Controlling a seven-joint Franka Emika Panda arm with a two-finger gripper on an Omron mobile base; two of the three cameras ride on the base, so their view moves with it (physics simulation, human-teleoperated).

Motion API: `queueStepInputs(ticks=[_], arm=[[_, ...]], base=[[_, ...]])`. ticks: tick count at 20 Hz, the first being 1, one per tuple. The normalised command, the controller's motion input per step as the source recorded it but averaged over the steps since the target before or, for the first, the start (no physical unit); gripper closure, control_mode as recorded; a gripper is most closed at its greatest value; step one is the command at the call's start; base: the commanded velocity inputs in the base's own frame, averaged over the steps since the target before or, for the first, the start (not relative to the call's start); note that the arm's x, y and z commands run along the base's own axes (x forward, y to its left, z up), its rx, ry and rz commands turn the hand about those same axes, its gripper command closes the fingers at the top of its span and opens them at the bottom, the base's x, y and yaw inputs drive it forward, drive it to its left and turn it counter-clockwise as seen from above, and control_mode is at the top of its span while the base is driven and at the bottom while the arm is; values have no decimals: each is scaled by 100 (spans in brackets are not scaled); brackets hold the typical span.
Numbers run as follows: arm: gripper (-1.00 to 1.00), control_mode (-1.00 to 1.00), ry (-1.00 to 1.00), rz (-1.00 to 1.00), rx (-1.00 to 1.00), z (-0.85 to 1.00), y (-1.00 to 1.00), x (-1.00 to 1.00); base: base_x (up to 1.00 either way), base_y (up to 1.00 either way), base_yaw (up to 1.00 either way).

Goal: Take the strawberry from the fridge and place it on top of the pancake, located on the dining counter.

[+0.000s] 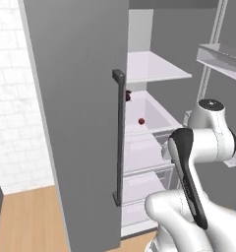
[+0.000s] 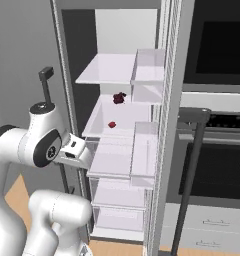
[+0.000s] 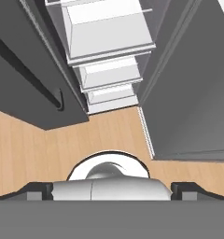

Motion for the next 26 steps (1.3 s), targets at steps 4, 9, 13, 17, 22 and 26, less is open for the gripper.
queueStepInputs(ticks=[4, 9, 13, 17, 22, 26], arm=[[-100, 100, 0, 0, 0, 0, 0, 0], [-100, 100, 0, 0, 0, 0, 0, 0], [-100, 100, 0, 0, 0, 0, 0, 0], [-100, 100, 0, 0, 0, 0, 0, 0], [-100, 100, 0, 0, 0, 0, 0, 0], [-100, 100, 0, 0, 0, 0, 0, 0]], base=[[63, 0, 0], [47, -3, 1], [13, -18, 6], [5, -32, 11], [7, -37, 8], [8, -31, 0]])
